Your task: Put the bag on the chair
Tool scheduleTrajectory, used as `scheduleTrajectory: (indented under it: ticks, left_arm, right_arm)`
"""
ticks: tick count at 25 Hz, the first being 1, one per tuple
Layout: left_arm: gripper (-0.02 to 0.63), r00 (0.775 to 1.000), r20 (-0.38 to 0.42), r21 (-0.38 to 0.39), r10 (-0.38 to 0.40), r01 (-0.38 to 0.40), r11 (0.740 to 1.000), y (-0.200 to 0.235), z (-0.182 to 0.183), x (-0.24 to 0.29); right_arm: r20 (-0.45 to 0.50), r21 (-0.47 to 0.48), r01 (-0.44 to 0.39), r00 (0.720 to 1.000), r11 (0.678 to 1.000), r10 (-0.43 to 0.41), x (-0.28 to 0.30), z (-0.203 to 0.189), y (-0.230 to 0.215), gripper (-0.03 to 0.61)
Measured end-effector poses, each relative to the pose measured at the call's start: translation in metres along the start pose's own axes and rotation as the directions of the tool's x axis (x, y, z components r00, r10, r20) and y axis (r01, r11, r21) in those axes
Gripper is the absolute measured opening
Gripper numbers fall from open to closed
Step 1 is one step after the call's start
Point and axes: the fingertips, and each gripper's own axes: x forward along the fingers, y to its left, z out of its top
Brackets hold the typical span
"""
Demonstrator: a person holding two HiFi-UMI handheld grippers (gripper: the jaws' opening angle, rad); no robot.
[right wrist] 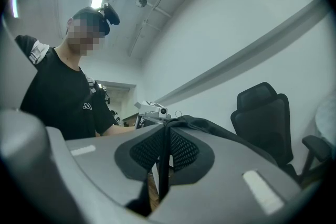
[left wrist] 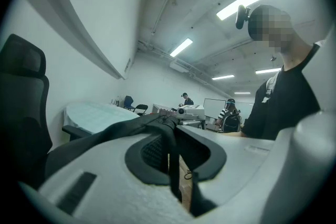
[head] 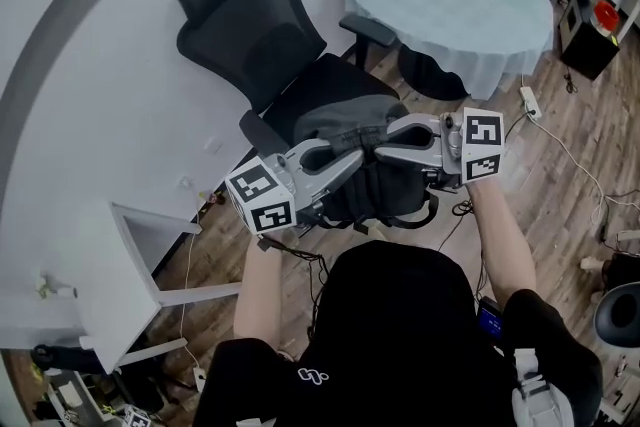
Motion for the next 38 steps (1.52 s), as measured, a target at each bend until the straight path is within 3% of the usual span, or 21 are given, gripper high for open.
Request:
scheduleTrajectory:
  ticks: [6,12,26,32,38]
  left_arm:
    - [0.037,0.999,0.019,0.010,0.044,-0.045,0.999,0.030,0.009,-0.010]
    - [0.037,0.997,0.022,-0.015,0.068,-0.068,0.998,0.105,0.011,-0.018]
    - [0.038,0.996,-0.039,-0.169,-0.075,0.067,0.983,0.353,0.041,0.016]
    - [0.038,0.993,-0.034,-0.133,-0.114,0.109,0.985,0.396,0.061,0.013]
    - [0.038,0.997,-0.009,-0.164,-0.080,0.078,0.983,0.452,0.072,0.006]
  right_arm:
    - [0.003,-0.005,-0.033,0.999,0.999,0.033,0.016,0.004,-0.029,0.040]
    - [-0.024,0.038,-0.024,0.999,0.999,0.025,0.039,-0.004,-0.102,0.040]
    - [-0.048,0.169,0.055,0.998,0.984,-0.048,0.057,0.001,-0.351,0.040]
    - [-0.039,0.172,0.074,0.997,0.982,-0.069,0.069,0.014,-0.395,0.040]
    - [-0.043,0.217,0.055,0.998,0.975,-0.047,0.088,0.017,-0.450,0.040]
